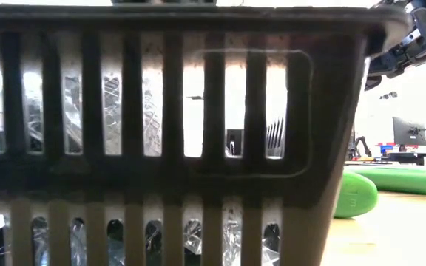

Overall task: Pick & Place Travel size toiletries
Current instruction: Put the left white vanity pack into the top black basket

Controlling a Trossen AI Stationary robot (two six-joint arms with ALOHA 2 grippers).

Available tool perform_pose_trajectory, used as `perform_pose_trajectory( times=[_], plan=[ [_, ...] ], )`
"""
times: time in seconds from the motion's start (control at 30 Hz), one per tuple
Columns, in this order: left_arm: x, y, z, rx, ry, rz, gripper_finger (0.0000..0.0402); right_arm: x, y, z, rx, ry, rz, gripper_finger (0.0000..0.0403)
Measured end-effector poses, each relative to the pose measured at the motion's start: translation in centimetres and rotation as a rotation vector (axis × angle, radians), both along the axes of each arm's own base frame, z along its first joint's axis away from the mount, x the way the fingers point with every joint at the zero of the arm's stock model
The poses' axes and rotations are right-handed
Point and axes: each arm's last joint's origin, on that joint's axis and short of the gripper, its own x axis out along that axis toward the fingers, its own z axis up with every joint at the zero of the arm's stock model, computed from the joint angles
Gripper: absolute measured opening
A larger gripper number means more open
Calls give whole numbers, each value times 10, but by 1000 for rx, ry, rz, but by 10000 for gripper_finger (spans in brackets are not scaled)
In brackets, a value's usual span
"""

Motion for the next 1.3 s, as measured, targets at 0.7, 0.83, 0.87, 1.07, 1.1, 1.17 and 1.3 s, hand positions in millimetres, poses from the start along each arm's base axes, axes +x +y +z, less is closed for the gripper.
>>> perform_pose_trajectory(
  times=[0.7, 0.83, 0.87, 1.07, 1.1, 1.17, 1.3],
  plan=[
    [36, 98, 20, 713, -309, 0, 97, 0, -4, 4, -36, -41, -143, 46],
    [36, 108, 18, 742, -280, -8, 97, 0, -4, 4, -31, -47, -144, 46],
    [36, 110, 18, 766, -271, -26, 97, 1, -4, 5, -30, -50, -145, 46],
    [38, 124, 20, 821, -282, -32, 97, 1, -4, 7, -25, -74, -146, 46],
    [38, 127, 20, 824, -281, -26, 97, 1, -4, 7, -24, -74, -146, 46],
    [38, 131, 20, 821, -278, -12, 97, 1, -4, 7, -7, -76, -150, 46],
    [38, 138, 21, 820, -278, 10, 97, 1, -4, 7, -5, -77, -151, 46]
  ],
)
